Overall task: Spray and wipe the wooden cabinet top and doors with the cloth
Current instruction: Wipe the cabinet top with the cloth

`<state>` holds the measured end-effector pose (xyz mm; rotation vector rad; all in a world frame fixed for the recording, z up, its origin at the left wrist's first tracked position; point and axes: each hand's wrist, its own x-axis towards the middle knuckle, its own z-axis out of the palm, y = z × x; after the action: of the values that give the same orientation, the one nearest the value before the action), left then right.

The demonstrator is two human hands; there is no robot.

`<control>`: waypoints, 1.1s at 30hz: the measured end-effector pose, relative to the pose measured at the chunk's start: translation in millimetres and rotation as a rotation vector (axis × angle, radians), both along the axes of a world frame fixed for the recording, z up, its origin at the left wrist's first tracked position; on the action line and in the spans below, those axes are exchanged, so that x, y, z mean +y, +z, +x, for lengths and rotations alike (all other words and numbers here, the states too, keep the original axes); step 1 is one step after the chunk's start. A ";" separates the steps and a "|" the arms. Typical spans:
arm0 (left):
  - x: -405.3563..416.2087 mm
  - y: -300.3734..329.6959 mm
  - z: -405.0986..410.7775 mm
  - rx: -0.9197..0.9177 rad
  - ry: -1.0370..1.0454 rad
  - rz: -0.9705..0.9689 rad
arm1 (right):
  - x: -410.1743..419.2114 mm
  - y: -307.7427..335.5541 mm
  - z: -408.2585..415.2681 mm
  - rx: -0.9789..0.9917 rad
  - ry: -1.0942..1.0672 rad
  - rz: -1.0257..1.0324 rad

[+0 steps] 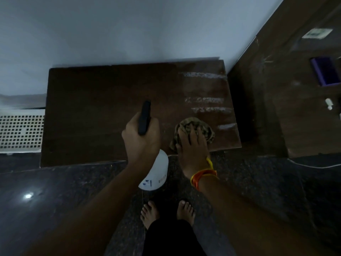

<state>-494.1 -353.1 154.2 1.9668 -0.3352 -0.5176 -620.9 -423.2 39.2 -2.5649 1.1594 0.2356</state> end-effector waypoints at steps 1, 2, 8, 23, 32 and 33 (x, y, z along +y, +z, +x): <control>-0.3 1.7 -0.1 0.011 0.004 -0.001 | 3.4 0.0 -4.8 0.008 -0.002 0.005; -0.6 2.6 0.1 0.019 0.006 -0.006 | 4.1 -0.9 -7.6 0.021 0.006 0.008; -5.8 -3.8 4.4 -0.005 -0.015 -0.011 | -18.7 -8.2 13.8 0.016 -0.031 -0.026; -18.2 -6.3 4.0 0.014 -0.059 -0.032 | -20.9 0.8 19.3 0.029 -0.073 0.020; -27.8 -0.3 0.2 0.026 -0.022 -0.009 | -13.8 3.2 -1.6 0.029 -0.004 0.051; -29.0 1.1 0.8 0.020 -0.028 -0.014 | -14.9 3.2 -1.7 0.023 -0.014 0.067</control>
<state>-493.3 -382.1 155.3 1.9446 -0.3529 -0.5510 -622.6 -438.1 42.4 -2.5022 1.1569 0.2961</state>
